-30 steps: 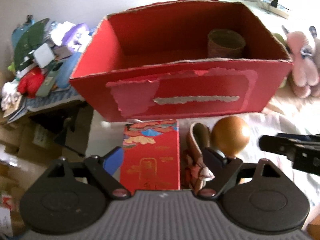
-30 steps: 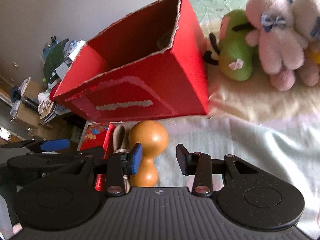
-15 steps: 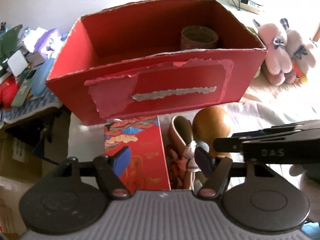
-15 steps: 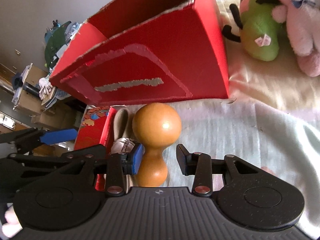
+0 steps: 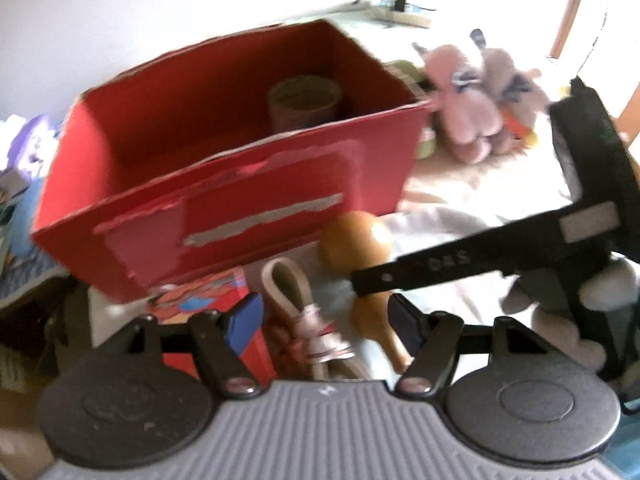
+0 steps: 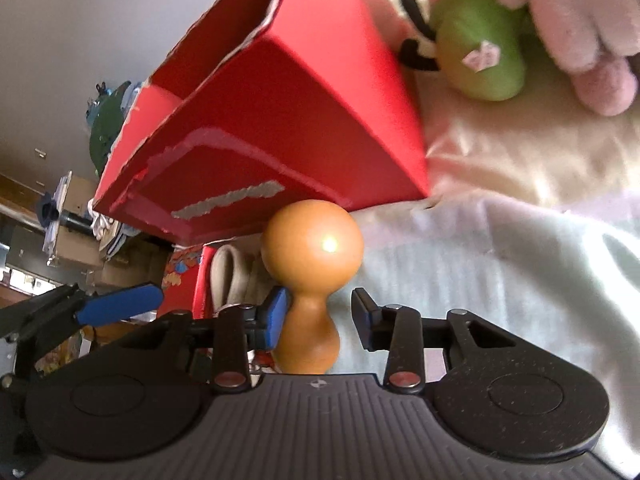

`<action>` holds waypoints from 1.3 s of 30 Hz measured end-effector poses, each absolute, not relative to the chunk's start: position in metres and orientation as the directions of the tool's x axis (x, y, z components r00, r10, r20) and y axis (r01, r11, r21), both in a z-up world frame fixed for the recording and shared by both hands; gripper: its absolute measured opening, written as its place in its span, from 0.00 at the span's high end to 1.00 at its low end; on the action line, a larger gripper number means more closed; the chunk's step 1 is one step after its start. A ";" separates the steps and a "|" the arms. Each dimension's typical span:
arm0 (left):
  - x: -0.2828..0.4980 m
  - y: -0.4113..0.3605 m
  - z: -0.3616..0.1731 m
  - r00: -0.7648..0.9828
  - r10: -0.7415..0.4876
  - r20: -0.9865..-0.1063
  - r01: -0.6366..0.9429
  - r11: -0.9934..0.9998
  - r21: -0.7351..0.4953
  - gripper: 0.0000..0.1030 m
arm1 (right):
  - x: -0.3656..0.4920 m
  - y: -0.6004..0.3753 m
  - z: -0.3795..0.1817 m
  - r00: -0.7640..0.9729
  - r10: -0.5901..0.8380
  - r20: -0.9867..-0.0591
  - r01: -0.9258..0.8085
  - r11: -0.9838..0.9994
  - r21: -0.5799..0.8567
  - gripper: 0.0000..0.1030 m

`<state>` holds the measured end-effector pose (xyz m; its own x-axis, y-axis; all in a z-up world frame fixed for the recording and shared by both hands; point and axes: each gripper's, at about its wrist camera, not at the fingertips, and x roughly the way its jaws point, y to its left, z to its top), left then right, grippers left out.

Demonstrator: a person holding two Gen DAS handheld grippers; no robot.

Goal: Organize objects
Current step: 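Lower the open right tool onto the neck of the wooden gourd, then close the right tool on the gourd neck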

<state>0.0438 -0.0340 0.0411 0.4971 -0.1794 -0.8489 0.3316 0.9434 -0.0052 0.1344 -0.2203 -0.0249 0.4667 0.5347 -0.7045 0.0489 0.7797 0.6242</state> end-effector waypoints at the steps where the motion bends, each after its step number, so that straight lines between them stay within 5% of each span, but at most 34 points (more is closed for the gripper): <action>1: 0.044 -0.039 0.041 0.495 -0.195 -0.847 0.350 0.937 -0.011 0.32 | 0.133 -0.224 -0.025 0.469 0.535 -0.703 0.051 0.778 0.626 0.62; 6: 0.051 -0.067 0.026 0.465 -0.219 -0.858 0.417 0.909 -0.006 0.32 | 0.128 -0.238 -0.027 0.477 0.532 -0.700 0.063 0.774 0.630 0.60; 23: 0.081 -0.075 -0.027 0.345 -0.217 -0.913 0.359 0.930 -0.085 0.63 | 0.141 -0.224 -0.031 0.453 0.564 -0.690 0.022 0.767 0.641 0.59; 39: 0.069 -0.097 -0.014 0.335 -0.254 -0.907 0.483 0.873 -0.066 0.63 | 0.116 -0.246 -0.017 0.495 0.542 -0.679 0.091 0.745 0.661 0.70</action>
<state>0.0693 -0.0971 -0.0138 0.3345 -0.2543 -0.9074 0.4833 0.8729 -0.0665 0.1160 -0.2462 -0.0167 0.4950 0.5424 -0.6788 0.0909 0.7446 0.6613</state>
